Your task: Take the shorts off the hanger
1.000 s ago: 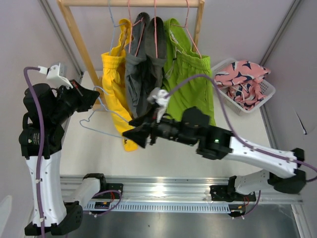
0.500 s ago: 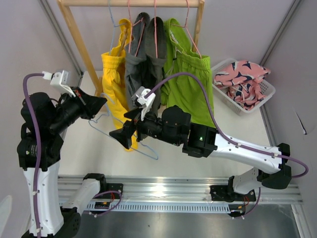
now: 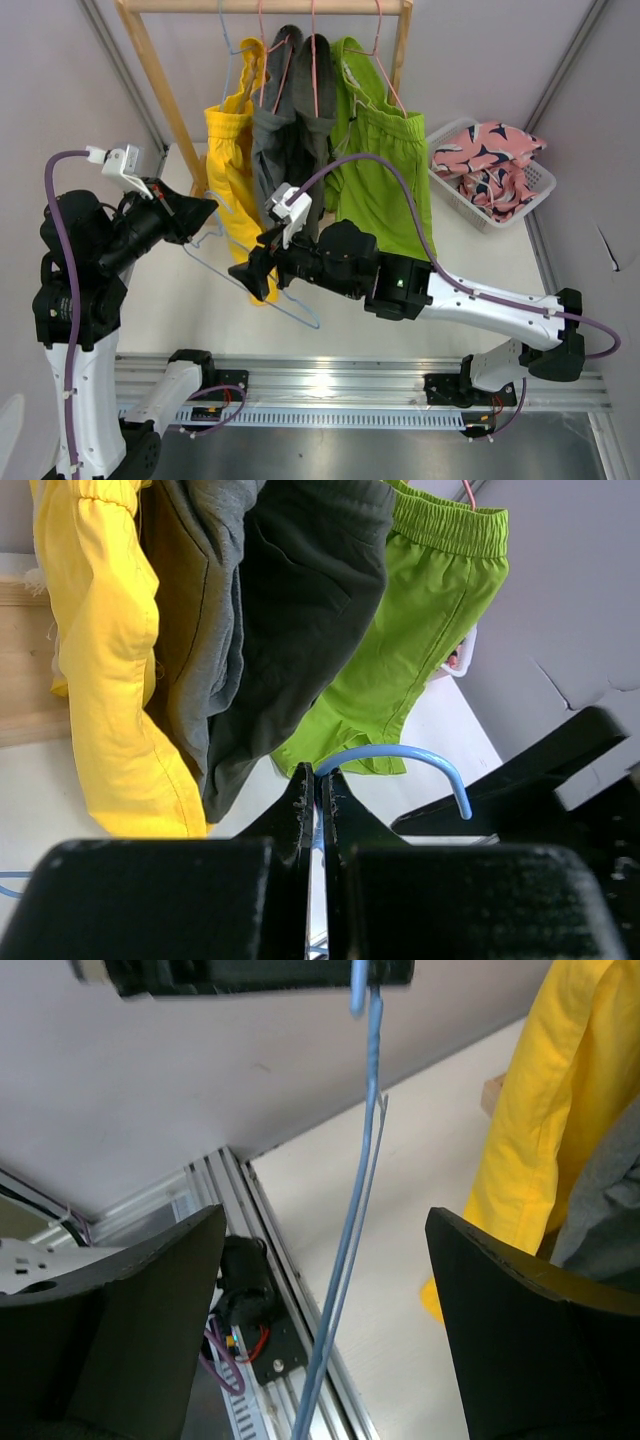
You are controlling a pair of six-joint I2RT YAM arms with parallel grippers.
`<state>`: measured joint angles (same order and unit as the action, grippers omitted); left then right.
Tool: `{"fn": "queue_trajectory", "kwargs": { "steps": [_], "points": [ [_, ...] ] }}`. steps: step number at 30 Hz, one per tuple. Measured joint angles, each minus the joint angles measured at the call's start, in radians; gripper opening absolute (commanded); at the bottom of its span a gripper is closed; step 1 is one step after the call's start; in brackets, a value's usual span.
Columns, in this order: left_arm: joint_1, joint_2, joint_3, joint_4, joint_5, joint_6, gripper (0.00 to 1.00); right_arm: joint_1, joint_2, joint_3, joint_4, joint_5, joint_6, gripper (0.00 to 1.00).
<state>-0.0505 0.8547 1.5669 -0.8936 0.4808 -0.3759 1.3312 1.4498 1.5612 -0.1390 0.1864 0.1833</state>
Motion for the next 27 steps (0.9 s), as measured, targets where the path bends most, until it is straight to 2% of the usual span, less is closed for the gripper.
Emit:
{"fn": "queue_trajectory", "kwargs": {
  "steps": [2,3,4,5,6,7,8,14,17,18,20,21,27],
  "points": [
    [-0.001,0.0,0.0,0.002,0.005,-0.002,0.0,0.0,0.0,-0.029,0.0,-0.001,0.007,0.77],
    [-0.002,0.0,0.0,0.002,0.008,-0.002,0.0,0.0,0.001,-0.043,0.0,-0.003,0.011,0.69],
    [-0.002,0.0,0.0,0.003,0.014,-0.006,0.0,0.0,0.002,-0.057,0.0,-0.006,0.017,0.45],
    [-0.003,0.0,0.0,0.004,0.019,-0.009,0.0,0.0,0.003,-0.065,-0.002,-0.011,0.016,0.33],
    [-0.003,0.0,0.0,0.005,0.024,-0.01,0.0,0.002,0.006,-0.074,-0.001,-0.012,0.025,0.13],
    [-0.004,0.0,0.0,0.006,0.029,-0.012,0.0,0.003,0.012,-0.077,0.003,-0.025,0.035,0.04],
    [-0.005,0.001,0.0,0.01,0.033,-0.015,0.0,0.005,0.017,-0.077,0.005,-0.027,0.04,0.0],
    [-0.006,-0.001,0.0,0.018,0.055,-0.015,0.02,0.016,0.022,-0.082,0.018,-0.034,0.046,0.0],
    [-0.006,-0.002,0.0,0.024,0.074,-0.006,0.5,0.016,0.018,-0.081,0.017,-0.043,0.039,0.0],
    [-0.006,-0.003,-0.002,0.031,0.087,0.001,0.8,0.016,0.016,-0.079,0.015,-0.046,0.035,0.0],
    [-0.006,-0.008,-0.008,0.052,0.12,0.007,0.95,0.016,0.006,-0.066,-0.004,-0.056,0.024,0.0],
    [-0.006,-0.013,-0.016,0.063,0.138,0.012,0.99,0.016,0.0,-0.054,-0.022,-0.063,0.019,0.0],
    [-0.006,-0.054,-0.121,0.198,0.294,-0.003,1.0,0.006,-0.114,0.046,-0.13,-0.168,-0.01,0.0]
  ]
}}
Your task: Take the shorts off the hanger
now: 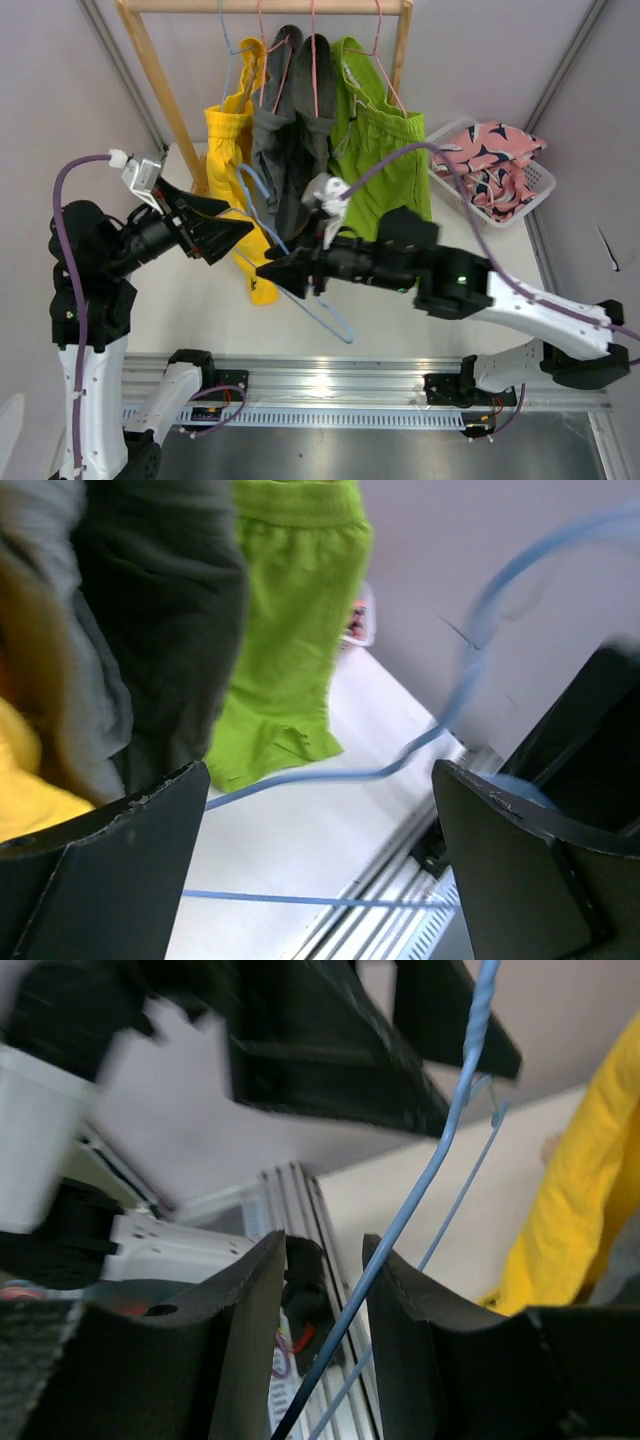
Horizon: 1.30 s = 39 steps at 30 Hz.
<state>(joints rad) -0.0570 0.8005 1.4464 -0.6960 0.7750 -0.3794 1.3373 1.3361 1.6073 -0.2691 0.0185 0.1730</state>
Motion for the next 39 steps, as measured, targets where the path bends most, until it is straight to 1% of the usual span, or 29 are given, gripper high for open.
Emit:
{"fn": "queue_trajectory", "kwargs": {
  "steps": [3,4,6,7,10,11,14,15,16,18,20,22,25,28,32,37,39],
  "points": [
    [0.0,-0.024,-0.096,0.148,0.119,-0.065,0.99,-0.031,-0.073,0.061,-0.044,-0.121,0.004,0.0],
    [0.0,-0.028,-0.127,0.211,0.158,-0.097,0.99,-0.056,-0.103,0.076,-0.053,-0.183,0.013,0.0],
    [0.0,-0.033,-0.187,0.363,0.226,-0.188,0.99,-0.106,-0.161,0.092,-0.063,-0.298,0.043,0.0],
    [0.0,-0.033,-0.221,0.467,0.26,-0.251,0.99,-0.138,-0.185,0.094,-0.064,-0.362,0.064,0.0],
    [0.001,-0.012,-0.311,0.857,0.357,-0.51,0.99,-0.235,-0.23,0.091,-0.062,-0.555,0.132,0.0],
    [0.001,0.002,-0.324,0.973,0.383,-0.591,0.99,-0.264,-0.234,0.089,-0.062,-0.58,0.139,0.0],
    [0.001,0.089,-0.333,1.419,0.433,-0.937,0.99,-0.323,-0.251,0.043,-0.048,-0.67,0.171,0.0],
    [0.001,0.117,-0.33,1.538,0.441,-1.051,0.99,-0.349,-0.255,0.011,-0.032,-0.706,0.184,0.0],
    [0.001,0.153,-0.32,1.633,0.447,-1.16,0.99,-0.375,-0.256,-0.023,-0.017,-0.745,0.206,0.0],
    [0.001,0.202,-0.284,1.762,0.456,-1.307,0.99,-0.426,-0.252,-0.085,0.018,-0.806,0.252,0.0],
    [0.001,0.243,-0.261,1.837,0.464,-1.411,0.99,-0.459,-0.224,-0.135,0.043,-0.852,0.295,0.0],
    [0.001,0.26,-0.258,1.88,0.474,-1.481,0.99,-0.472,-0.189,-0.162,0.052,-0.877,0.327,0.0],
    [0.001,0.259,-0.258,1.925,0.493,-1.539,0.99,-0.472,-0.166,-0.173,0.073,-0.912,0.366,0.0],
    [0.001,0.242,-0.269,1.952,0.507,-1.567,0.99,-0.473,-0.166,-0.164,0.129,-0.941,0.404,0.0],
    [0.001,0.2,-0.327,1.971,0.53,-1.545,0.97,-0.473,-0.138,-0.097,0.204,-0.971,0.454,0.0],
    [0.001,0.158,-0.389,1.975,0.547,-1.448,0.94,-0.468,-0.08,-0.014,0.332,-1.001,0.526,0.0],
    [0.001,0.142,-0.407,1.975,0.547,-1.405,0.91,-0.465,-0.053,-0.004,0.396,-1.009,0.561,0.0]
  ]
}}
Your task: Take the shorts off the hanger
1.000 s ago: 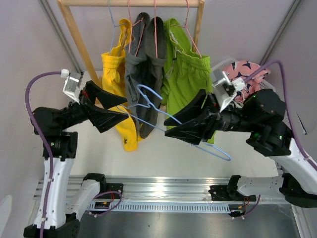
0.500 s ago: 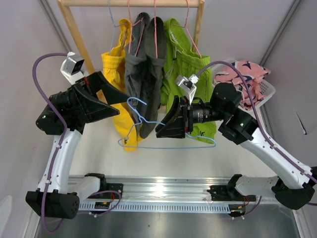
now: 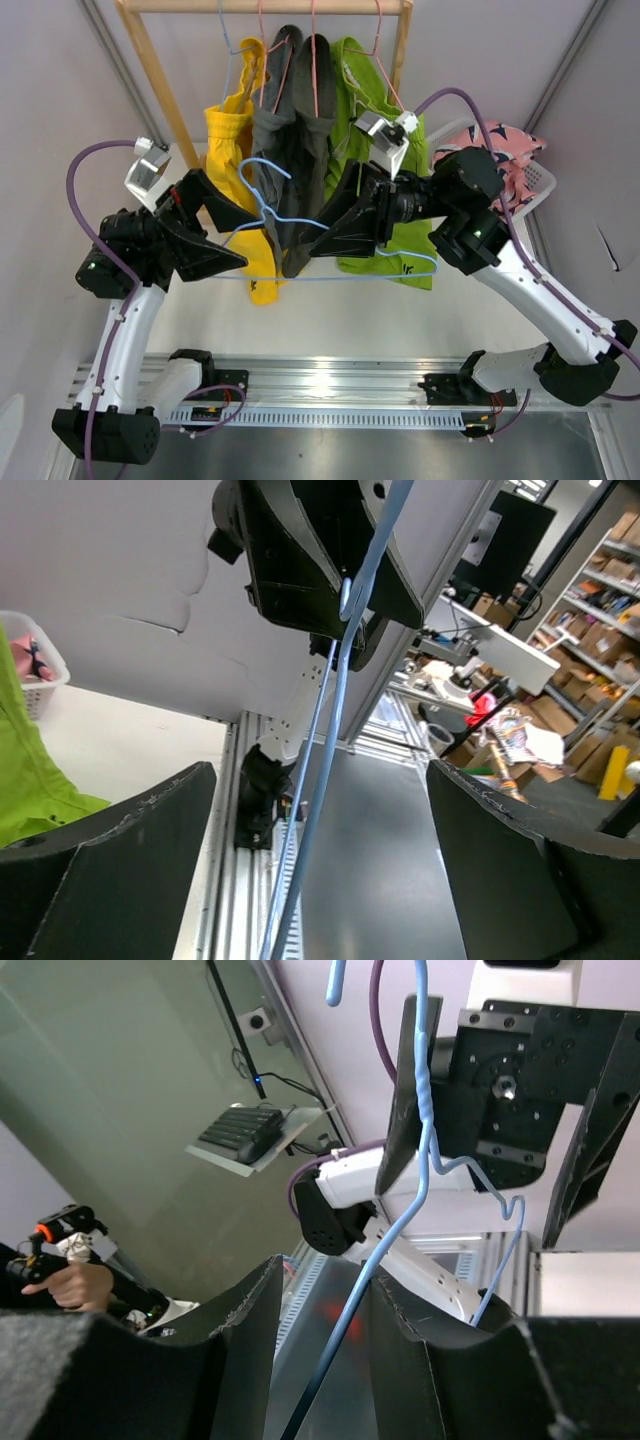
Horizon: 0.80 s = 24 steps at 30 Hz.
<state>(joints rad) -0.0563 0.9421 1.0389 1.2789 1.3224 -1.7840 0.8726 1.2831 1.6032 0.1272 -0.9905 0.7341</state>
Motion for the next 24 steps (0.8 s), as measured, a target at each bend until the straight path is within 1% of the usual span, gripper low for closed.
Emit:
{"fn": "queue_trajectory", "kwargs": {
  "steps": [1,2,3,4,5,7,8,9,10,12,15,18,20,24],
  "points": [
    [0.0,-0.006,-0.005,-0.002,0.0,0.023,0.9,0.004,0.016,0.006,0.026,-0.003,0.017,0.0],
    [0.0,-0.013,-0.01,-0.01,0.0,0.048,0.85,0.01,0.035,0.011,0.053,-0.004,0.034,0.0],
    [0.0,-0.019,-0.013,-0.021,0.0,0.069,0.84,0.014,0.053,0.012,0.078,-0.004,0.048,0.0],
    [0.0,-0.025,-0.013,-0.032,0.0,0.092,0.79,0.019,0.072,0.012,0.1,-0.005,0.066,0.0],
    [0.0,-0.03,-0.013,-0.043,0.0,0.112,0.59,0.023,0.087,0.012,0.122,-0.004,0.081,0.0],
    [0.0,-0.04,-0.013,-0.063,-0.001,0.142,0.32,0.029,0.122,0.012,0.163,-0.002,0.109,0.0],
    [0.0,-0.044,-0.013,-0.074,0.0,0.156,0.15,0.032,0.138,0.012,0.183,0.0,0.122,0.0],
    [0.002,-0.05,-0.013,-0.097,0.002,0.178,0.09,0.034,0.151,0.012,0.204,-0.008,0.136,0.0],
    [0.005,-0.054,-0.013,-0.125,0.003,0.206,0.0,0.035,0.159,0.012,0.217,-0.019,0.151,0.0],
    [0.007,-0.057,-0.013,-0.188,0.008,0.249,0.0,0.044,0.167,0.012,0.262,-0.028,0.176,0.0],
    [0.004,-0.082,-0.012,-0.362,0.004,0.385,0.0,0.041,0.17,0.012,0.292,-0.019,0.19,0.0],
    [0.004,-0.126,0.016,-0.642,-0.015,0.595,0.0,0.029,0.177,0.007,0.302,-0.017,0.201,0.0],
    [0.003,-0.14,0.066,-0.856,-0.044,0.753,0.0,0.017,0.175,-0.002,0.315,-0.007,0.202,0.0],
    [-0.001,-0.151,0.168,-1.212,-0.133,1.011,0.0,-0.012,0.169,-0.029,0.32,0.022,0.205,0.0]
  ]
}}
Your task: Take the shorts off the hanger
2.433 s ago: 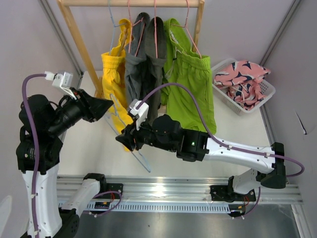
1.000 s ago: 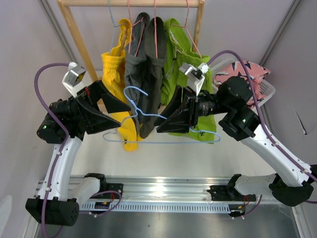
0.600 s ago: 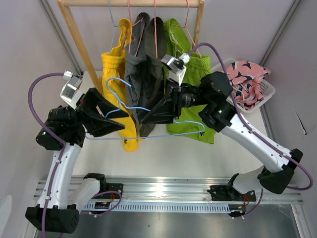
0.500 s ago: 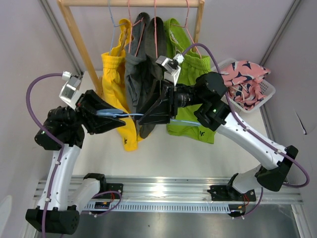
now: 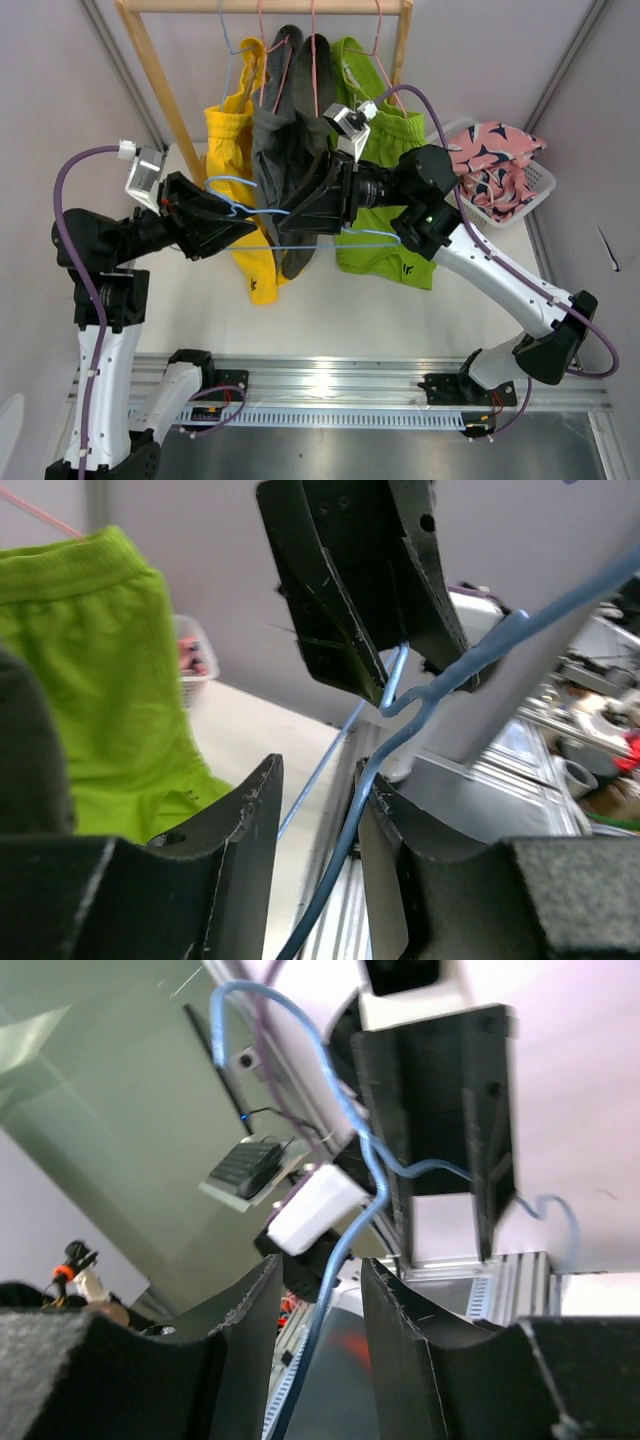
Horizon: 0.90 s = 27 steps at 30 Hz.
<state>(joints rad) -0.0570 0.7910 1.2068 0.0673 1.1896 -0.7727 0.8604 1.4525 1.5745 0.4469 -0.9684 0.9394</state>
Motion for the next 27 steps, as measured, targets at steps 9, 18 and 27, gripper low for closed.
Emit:
{"fn": "queue_trajectory", "kwargs": {
  "steps": [9,18,27],
  "points": [
    [-0.006,-0.008,0.066,-0.256,-0.076,0.245,0.81,-0.034,0.0,-0.076,0.019,0.031,0.061,0.0],
    [-0.006,0.059,0.167,-0.286,-0.023,0.341,0.92,-0.047,0.03,-0.028,0.066,0.028,0.232,0.0],
    [-0.006,0.053,0.139,-0.104,0.018,0.237,0.09,-0.053,0.034,0.005,0.076,0.014,0.29,0.0]
  ]
}}
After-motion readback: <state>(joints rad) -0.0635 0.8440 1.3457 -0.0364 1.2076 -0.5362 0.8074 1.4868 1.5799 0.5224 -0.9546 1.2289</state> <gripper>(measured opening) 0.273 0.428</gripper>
